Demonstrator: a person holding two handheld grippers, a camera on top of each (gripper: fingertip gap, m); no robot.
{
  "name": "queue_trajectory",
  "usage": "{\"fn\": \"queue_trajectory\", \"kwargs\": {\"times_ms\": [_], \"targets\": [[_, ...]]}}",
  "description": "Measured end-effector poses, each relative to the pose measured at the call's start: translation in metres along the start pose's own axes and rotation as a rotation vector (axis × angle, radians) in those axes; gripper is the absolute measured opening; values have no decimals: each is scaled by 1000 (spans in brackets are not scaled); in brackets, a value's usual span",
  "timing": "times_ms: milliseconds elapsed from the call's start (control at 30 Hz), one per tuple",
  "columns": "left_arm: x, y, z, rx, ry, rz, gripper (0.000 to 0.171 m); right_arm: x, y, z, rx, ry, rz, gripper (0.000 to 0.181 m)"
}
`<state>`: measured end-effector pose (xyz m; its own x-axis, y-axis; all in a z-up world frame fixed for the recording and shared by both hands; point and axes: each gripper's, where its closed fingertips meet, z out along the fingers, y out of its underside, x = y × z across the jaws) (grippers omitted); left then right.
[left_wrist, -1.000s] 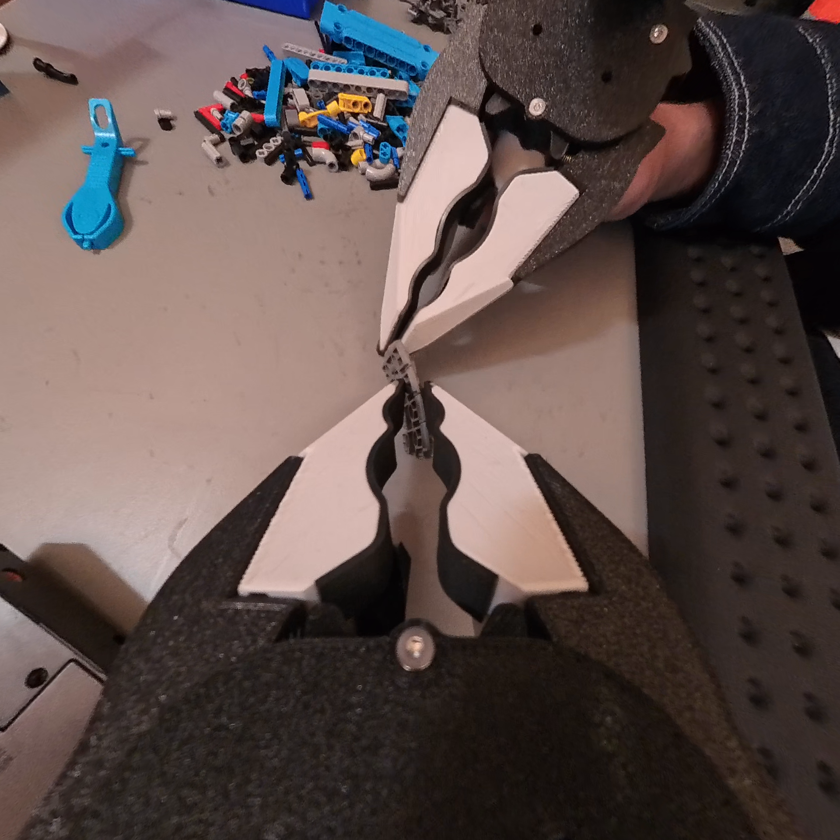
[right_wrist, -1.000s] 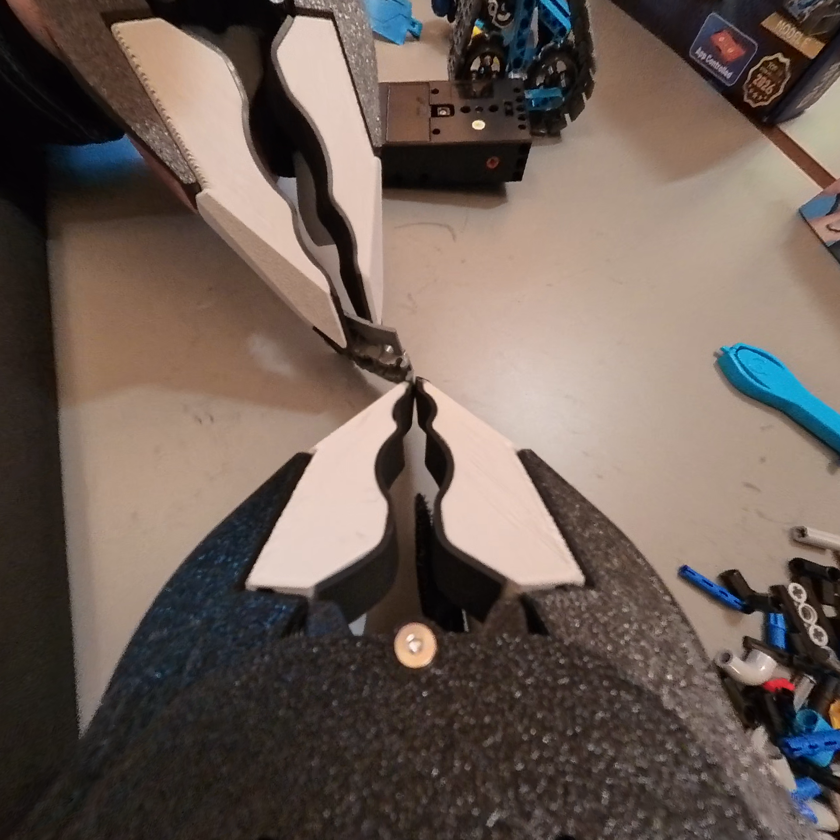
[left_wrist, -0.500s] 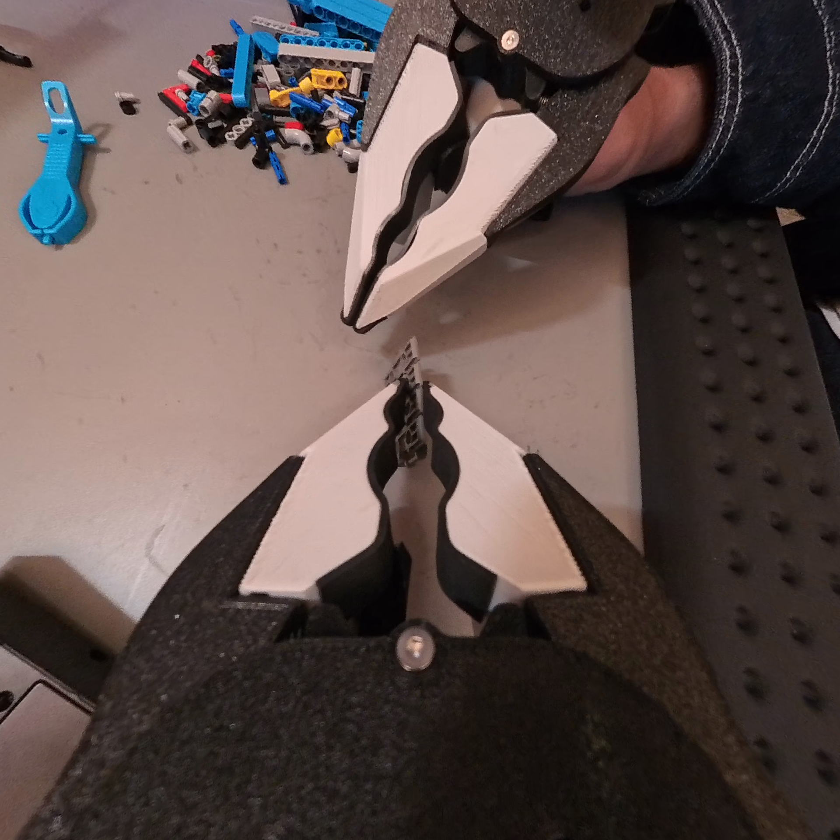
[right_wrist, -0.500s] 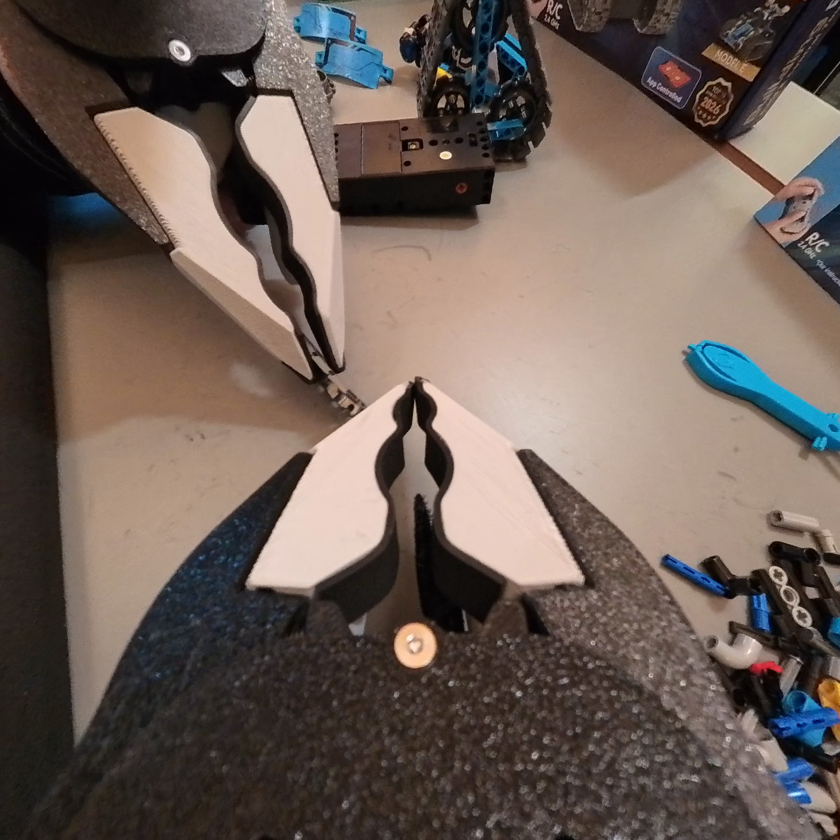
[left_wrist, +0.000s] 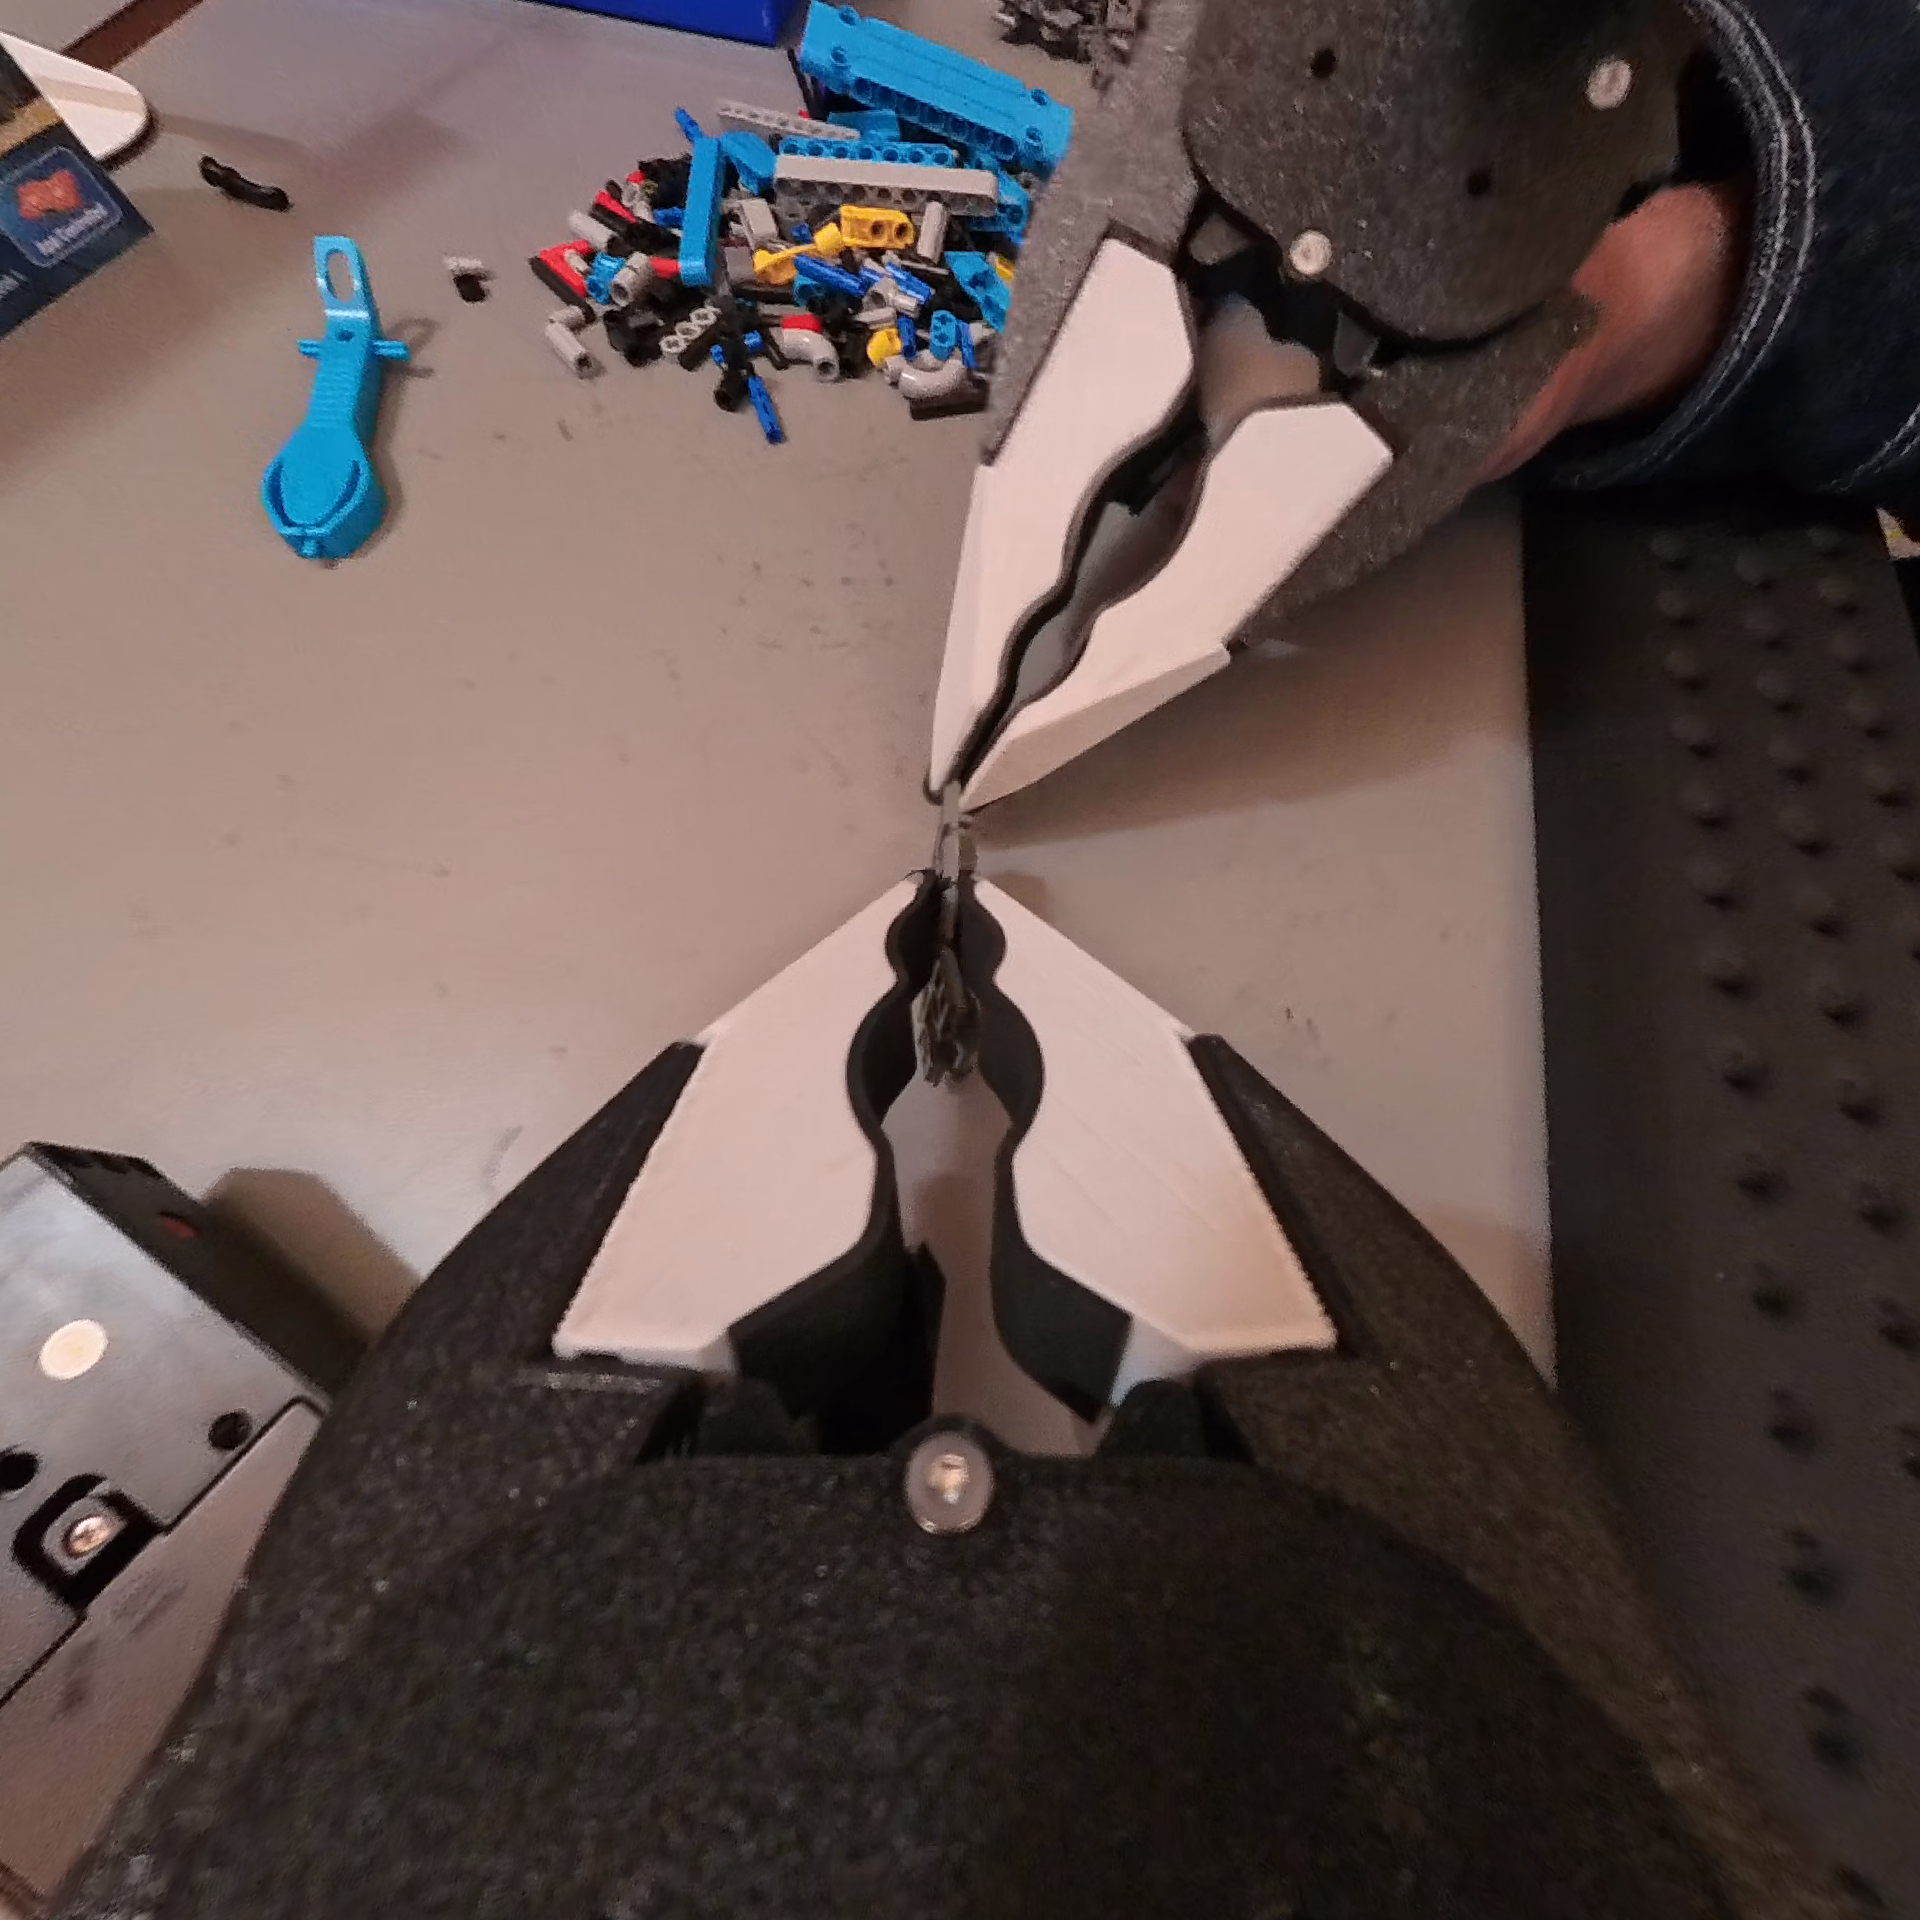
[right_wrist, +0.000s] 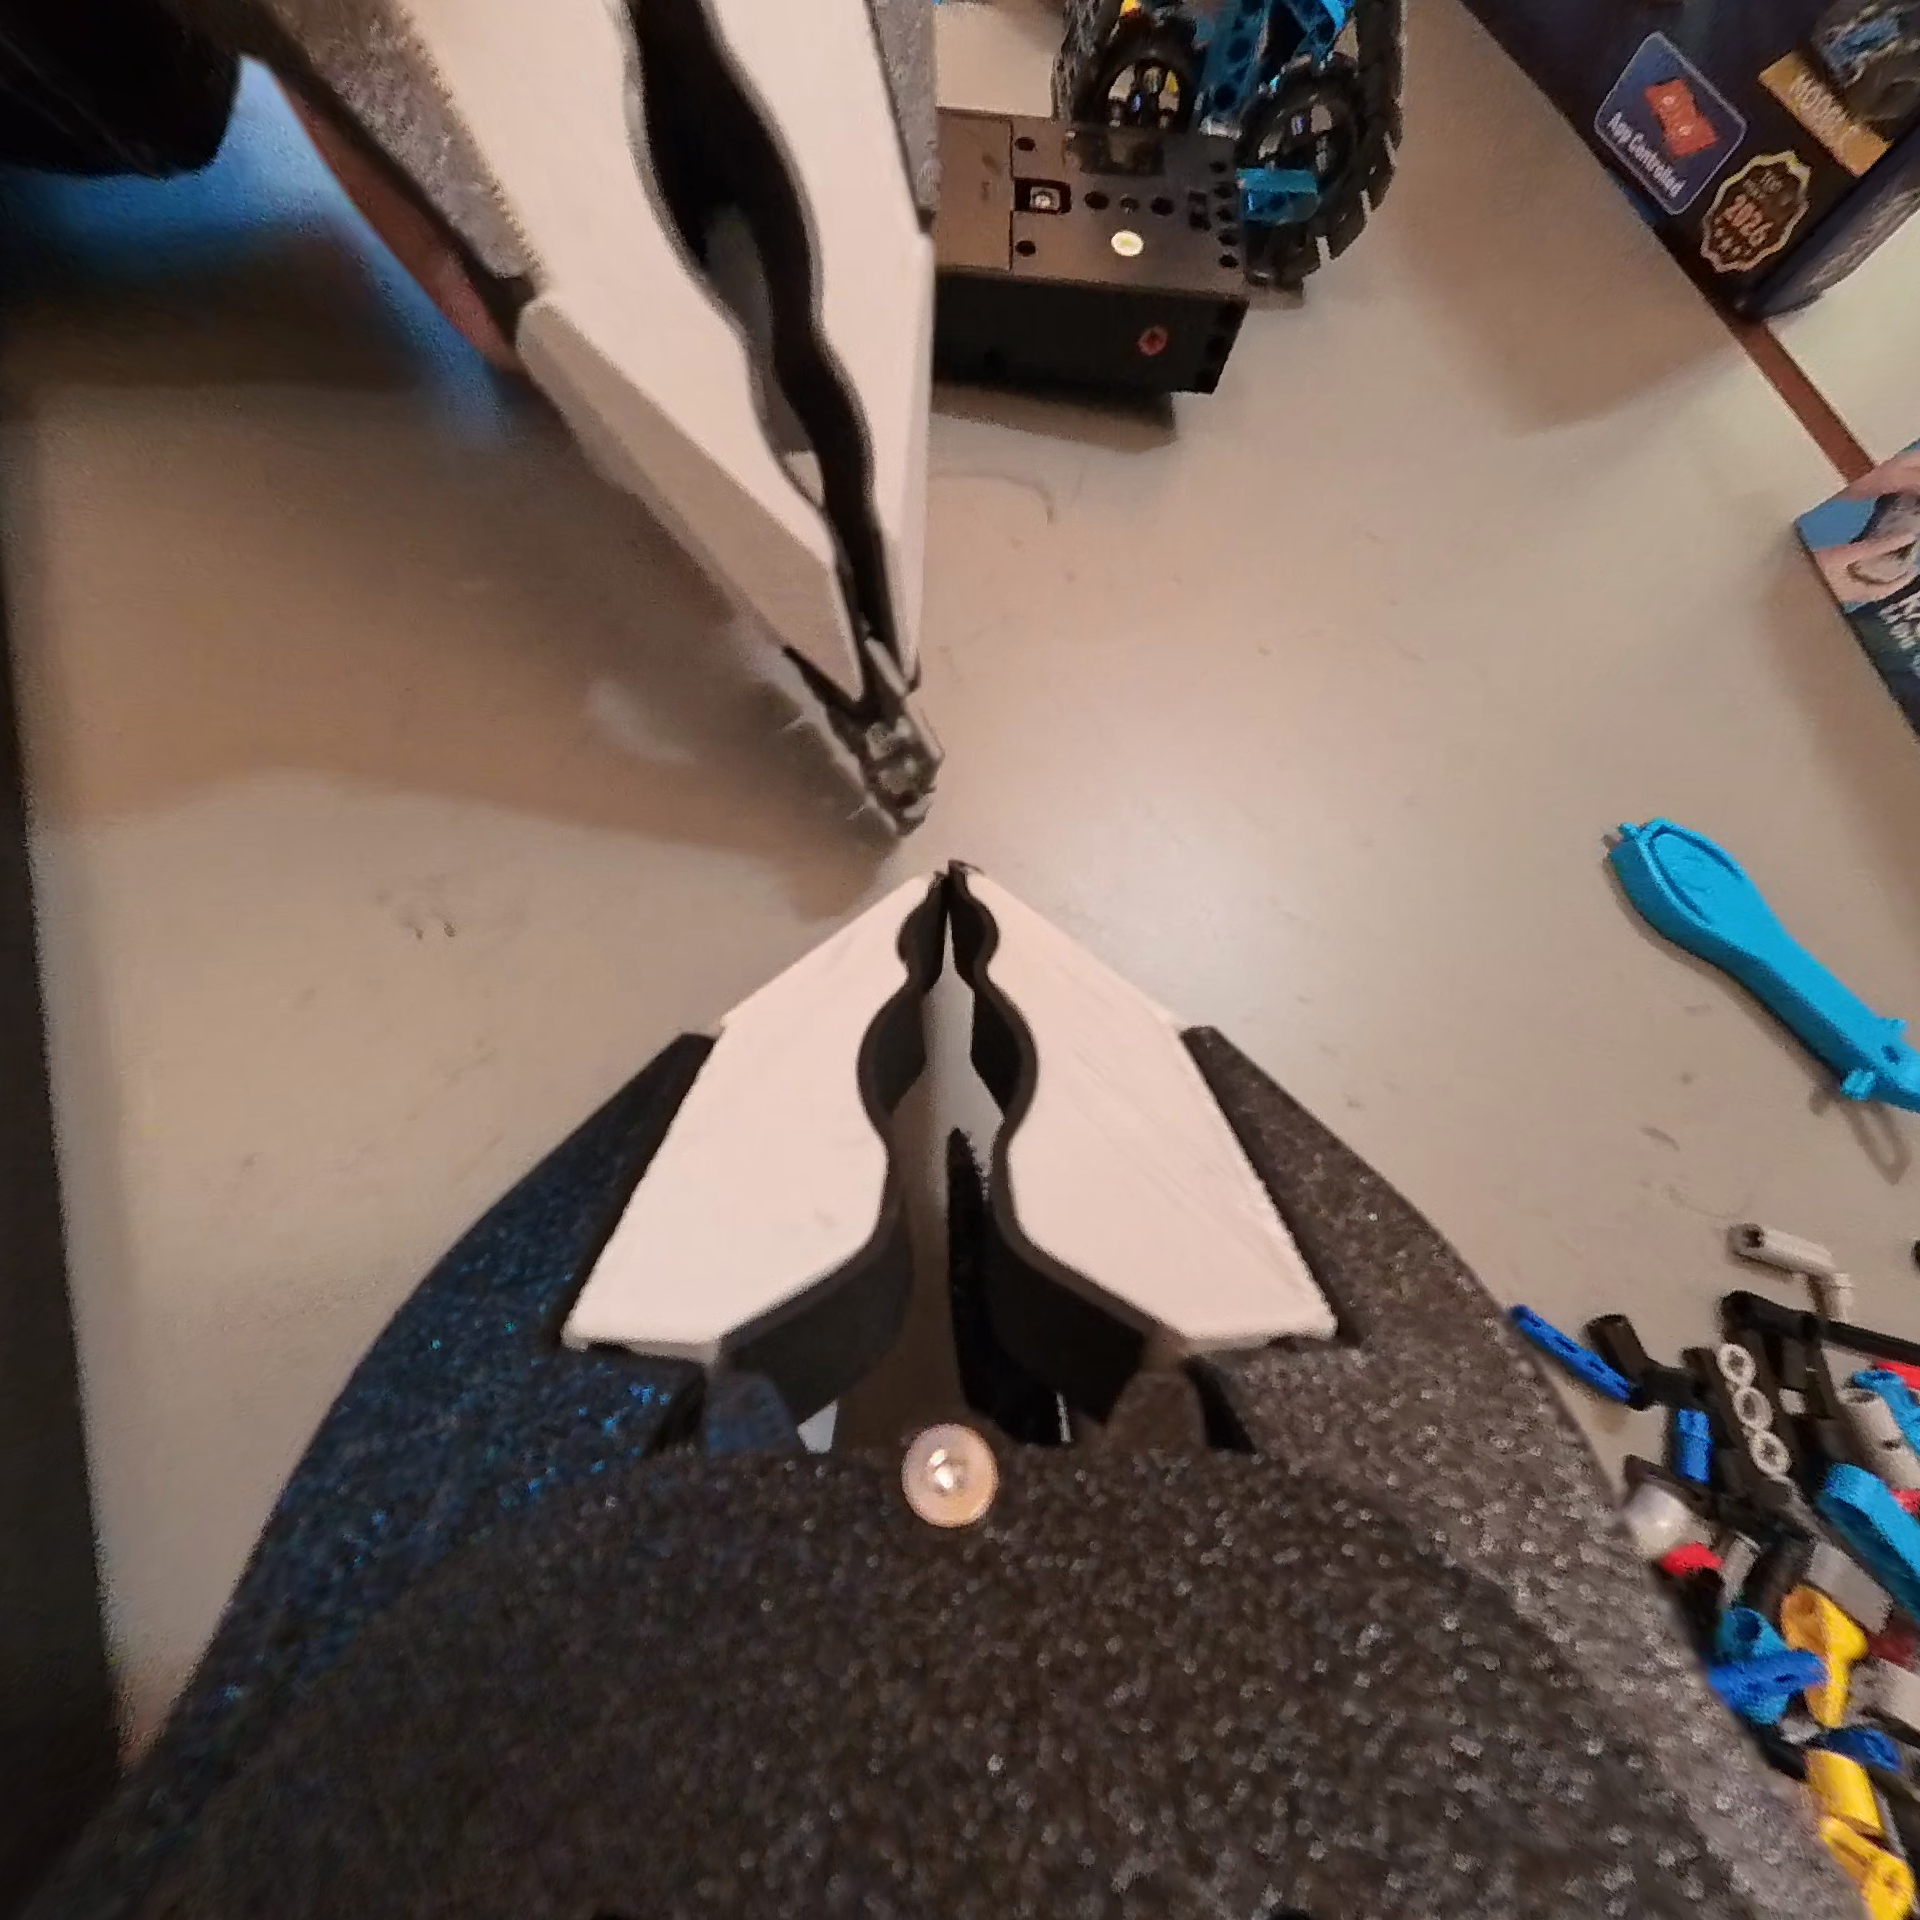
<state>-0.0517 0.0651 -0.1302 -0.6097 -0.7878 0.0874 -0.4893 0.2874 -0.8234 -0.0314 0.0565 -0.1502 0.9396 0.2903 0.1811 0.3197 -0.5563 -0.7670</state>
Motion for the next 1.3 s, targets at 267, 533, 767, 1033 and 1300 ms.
{"fn": "queue_trajectory", "kwargs": {"times_ms": [267, 533, 767, 1033, 1300], "targets": [[-8, -4, -2, 28, -31, -6, 2, 12, -6, -7, 17, 73, 0, 0], [-20, -17, -20, 108, -68, -33, 2, 26, -49, -13, 165, -20, 146, 0], [-73, -30, -64, 308, -242, -235, 3, 39, -117, -17, 498, -303, 411, 0], [-62, -48, -78, 451, -101, -310, 2, 41, -94, -32, 463, -267, 421, 0], [-22, -45, -52, 343, 9, -151, 2, 18, -96, -24, 431, -279, 213, 17]]}}
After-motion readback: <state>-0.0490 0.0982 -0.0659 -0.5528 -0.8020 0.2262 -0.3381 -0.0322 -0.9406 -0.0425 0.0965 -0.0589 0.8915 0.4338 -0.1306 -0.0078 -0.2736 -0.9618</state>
